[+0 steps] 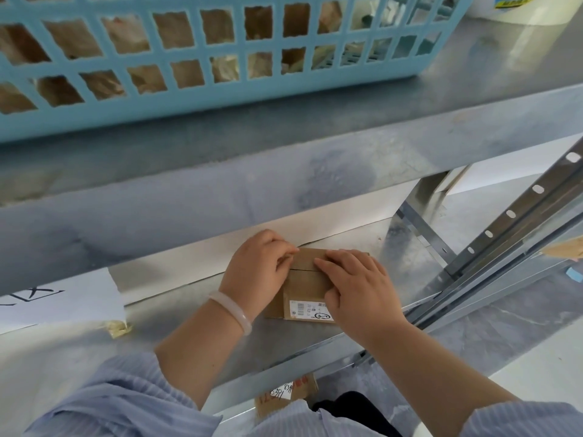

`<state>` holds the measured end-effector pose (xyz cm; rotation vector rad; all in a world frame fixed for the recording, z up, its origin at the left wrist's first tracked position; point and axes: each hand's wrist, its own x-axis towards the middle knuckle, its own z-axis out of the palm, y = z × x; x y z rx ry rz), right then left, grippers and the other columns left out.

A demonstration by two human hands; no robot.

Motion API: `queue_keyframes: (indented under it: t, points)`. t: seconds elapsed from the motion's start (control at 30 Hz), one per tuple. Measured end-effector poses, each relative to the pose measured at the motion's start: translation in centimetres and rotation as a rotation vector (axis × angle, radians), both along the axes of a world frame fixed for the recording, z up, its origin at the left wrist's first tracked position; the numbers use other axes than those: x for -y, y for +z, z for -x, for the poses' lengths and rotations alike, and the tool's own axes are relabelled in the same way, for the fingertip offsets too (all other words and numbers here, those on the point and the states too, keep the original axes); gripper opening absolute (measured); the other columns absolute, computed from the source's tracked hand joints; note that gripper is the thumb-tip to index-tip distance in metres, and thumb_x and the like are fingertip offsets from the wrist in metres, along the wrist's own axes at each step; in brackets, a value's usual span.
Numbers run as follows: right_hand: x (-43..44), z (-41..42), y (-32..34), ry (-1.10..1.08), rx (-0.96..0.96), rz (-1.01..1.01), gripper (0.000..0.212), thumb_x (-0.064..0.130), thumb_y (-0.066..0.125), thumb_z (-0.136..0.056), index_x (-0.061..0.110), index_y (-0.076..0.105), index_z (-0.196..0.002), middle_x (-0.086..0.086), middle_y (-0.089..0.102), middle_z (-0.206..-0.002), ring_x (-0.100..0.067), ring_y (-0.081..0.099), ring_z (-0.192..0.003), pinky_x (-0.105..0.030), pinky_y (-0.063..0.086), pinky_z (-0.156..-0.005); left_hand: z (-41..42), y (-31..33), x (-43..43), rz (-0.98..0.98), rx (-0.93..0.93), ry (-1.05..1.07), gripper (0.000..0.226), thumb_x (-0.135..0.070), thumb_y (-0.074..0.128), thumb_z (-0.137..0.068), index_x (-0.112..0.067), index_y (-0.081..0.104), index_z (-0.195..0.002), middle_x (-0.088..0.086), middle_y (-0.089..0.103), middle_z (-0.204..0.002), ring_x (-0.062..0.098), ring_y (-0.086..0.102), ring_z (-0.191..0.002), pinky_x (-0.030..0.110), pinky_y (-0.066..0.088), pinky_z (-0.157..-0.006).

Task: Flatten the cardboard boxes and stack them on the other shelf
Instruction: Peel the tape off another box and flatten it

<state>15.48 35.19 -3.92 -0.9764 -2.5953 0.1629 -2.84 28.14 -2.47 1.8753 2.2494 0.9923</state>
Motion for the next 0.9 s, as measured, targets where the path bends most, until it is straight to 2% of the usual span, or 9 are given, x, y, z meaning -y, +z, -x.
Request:
queue_keyframes:
  t: [0.07, 0.23, 0.37, 0.43, 0.47, 0.53, 0.63, 0.77, 0.9]
  points:
    - [0.0, 0.0, -0.2, 0.003, -0.008, -0.008, 0.046, 0.028, 0.042, -0.079, 0.022, 0.071, -0.115, 0.002, 0.066, -0.117, -0.023, 0.058, -0.111, -0.04, 0.042, -0.101, -0.3, 0.1, 0.1, 0.0, 0.004, -0.039, 0.02, -0.017, 0.067, -0.087, -0.019, 0.071, -0.106, -0.007, 0.066, -0.091, 0.01, 0.06, -0.083, 0.023, 0.047, -0.078]
    - [0.1, -0.1, -0.5, 0.007, -0.003, -0.02, 0.046, 0.028, 0.042, -0.081, 0.022, 0.07, -0.117, 0.002, 0.064, -0.12, -0.023, 0.056, -0.113, -0.04, 0.042, -0.102, -0.2, -0.3, -0.1, 0.02, 0.277, 0.149, 0.024, -0.02, 0.072, -0.082, -0.03, 0.063, -0.102, -0.016, 0.053, -0.085, 0.003, 0.054, -0.072, 0.015, 0.043, -0.071]
    - [0.0, -0.1, -0.5, 0.006, -0.007, -0.027, 0.046, 0.028, 0.042, -0.081, 0.022, 0.07, -0.117, 0.002, 0.065, -0.12, -0.023, 0.057, -0.113, -0.04, 0.042, -0.102, 0.6, -0.7, -0.6, 0.257, 0.54, 0.256, 0.029, -0.035, 0.077, -0.078, -0.03, 0.061, -0.102, -0.014, 0.056, -0.095, 0.0, 0.053, -0.08, 0.018, 0.04, -0.074]
    - [0.0, -0.2, -0.5, 0.012, -0.013, -0.03, 0.046, 0.028, 0.042, -0.081, 0.021, 0.07, -0.117, 0.001, 0.066, -0.119, -0.023, 0.057, -0.113, -0.04, 0.043, -0.101, 1.0, -0.6, -0.5, 0.278, 0.647, 0.231, 0.015, -0.048, 0.068, -0.082, -0.033, 0.069, -0.085, -0.017, 0.067, -0.079, -0.003, 0.06, -0.074, 0.012, 0.043, -0.065]
    - [-0.1, -0.2, -0.5, 0.014, -0.015, -0.027, 0.046, 0.028, 0.042, -0.081, 0.021, 0.07, -0.116, 0.001, 0.066, -0.119, -0.024, 0.057, -0.113, -0.04, 0.043, -0.101, 1.2, -0.5, -0.4, 0.255, 0.7, 0.209, 0.027, -0.053, 0.061, -0.085, -0.03, 0.071, -0.075, -0.015, 0.069, -0.068, -0.002, 0.062, -0.067, 0.011, 0.044, -0.06]
    - [-0.1, -0.2, -0.5, 0.014, -0.007, -0.02, 0.046, 0.028, 0.042, -0.081, 0.022, 0.07, -0.117, 0.001, 0.065, -0.12, -0.024, 0.057, -0.113, -0.041, 0.043, -0.102, 1.6, -0.3, -0.3, 0.238, 0.809, 0.199, 0.042, -0.053, 0.056, -0.09, -0.019, 0.073, -0.073, -0.007, 0.068, -0.058, 0.006, 0.061, -0.054, 0.021, 0.049, -0.059]
    - [-0.1, -0.2, -0.5, 0.011, 0.01, -0.019, 0.047, 0.03, 0.041, -0.082, 0.023, 0.069, -0.119, 0.002, 0.065, -0.121, -0.023, 0.056, -0.115, -0.04, 0.041, -0.103, 1.8, 0.0, -0.9, 0.31, 0.784, 0.178, 0.017, -0.034, 0.072, -0.084, -0.017, 0.071, -0.082, 0.0, 0.071, -0.065, 0.01, 0.059, -0.052, 0.03, 0.05, -0.059]
    - [-0.1, -0.2, -0.5, 0.015, 0.022, -0.031, 0.046, 0.03, 0.041, -0.082, 0.023, 0.069, -0.119, 0.002, 0.065, -0.121, -0.023, 0.056, -0.115, -0.04, 0.042, -0.102, 1.9, 0.4, -1.7, 0.443, 0.711, 0.2, 0.032, -0.032, 0.084, -0.07, -0.026, 0.059, -0.089, 0.001, 0.069, -0.084, 0.013, 0.065, -0.06, 0.023, 0.049, -0.051]
    - [-0.1, -0.3, -0.6, 0.028, 0.02, -0.032, 0.046, 0.029, 0.043, -0.081, 0.022, 0.069, -0.119, 0.001, 0.065, -0.121, -0.023, 0.057, -0.115, -0.04, 0.042, -0.101, 2.4, 0.8, -1.9, 0.48, 0.495, 0.167, 0.024, -0.031, 0.083, -0.071, -0.027, 0.061, -0.08, -0.004, 0.068, -0.076, 0.008, 0.064, -0.058, 0.02, 0.045, -0.05]
